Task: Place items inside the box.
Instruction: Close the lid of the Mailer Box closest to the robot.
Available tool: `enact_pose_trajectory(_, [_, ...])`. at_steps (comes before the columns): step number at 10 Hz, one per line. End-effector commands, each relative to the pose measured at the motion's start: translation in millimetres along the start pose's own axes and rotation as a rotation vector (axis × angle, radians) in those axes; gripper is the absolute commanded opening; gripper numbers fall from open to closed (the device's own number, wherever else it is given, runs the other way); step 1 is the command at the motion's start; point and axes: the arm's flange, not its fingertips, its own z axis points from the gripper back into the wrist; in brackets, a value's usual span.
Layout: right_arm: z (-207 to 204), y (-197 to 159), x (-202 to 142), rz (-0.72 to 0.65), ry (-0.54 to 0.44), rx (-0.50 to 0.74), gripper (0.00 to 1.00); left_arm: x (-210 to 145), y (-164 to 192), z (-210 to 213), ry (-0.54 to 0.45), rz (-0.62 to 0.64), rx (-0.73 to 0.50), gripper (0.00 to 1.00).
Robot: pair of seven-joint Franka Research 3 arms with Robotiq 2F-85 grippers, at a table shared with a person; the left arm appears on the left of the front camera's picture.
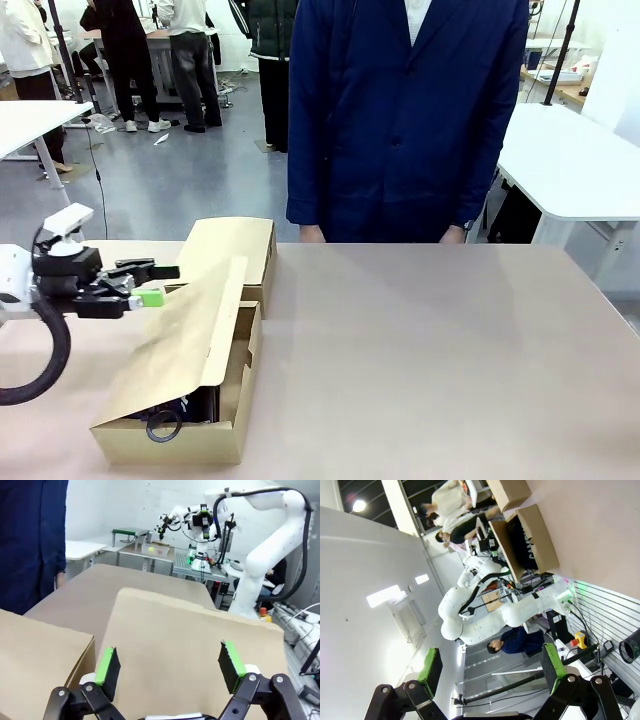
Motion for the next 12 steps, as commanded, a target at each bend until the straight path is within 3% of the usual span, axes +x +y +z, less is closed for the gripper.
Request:
enact_pose_trajectory(1, [-0.9, 2.6, -1.7, 0.000, -0.012, 0.002, 1.00, -21.4, -62.5, -26.1, 0.017, -0.131, 0.034, 1.00])
enact_pose_trajectory(4, [-0.9, 2.6, -1.7, 0.000, -0.012, 0.002, 1.00, -46.0, -96.2, -27.8, 0.087, -0.180, -0.040, 1.00])
enact_pose_trajectory(9, [-0.9, 2.6, -1.7, 0.000, -0.012, 0.002, 1.00, -77.9, -120.4, -31.9, 0.120, -0.385, 0.006, 1.00])
enact_pose_trajectory(12, [-0.9, 2.6, -1.7, 0.000, -0.012, 0.002, 1.00, -82.3, -125.1, -27.5, 0.228, -0.364, -0.043, 1.00])
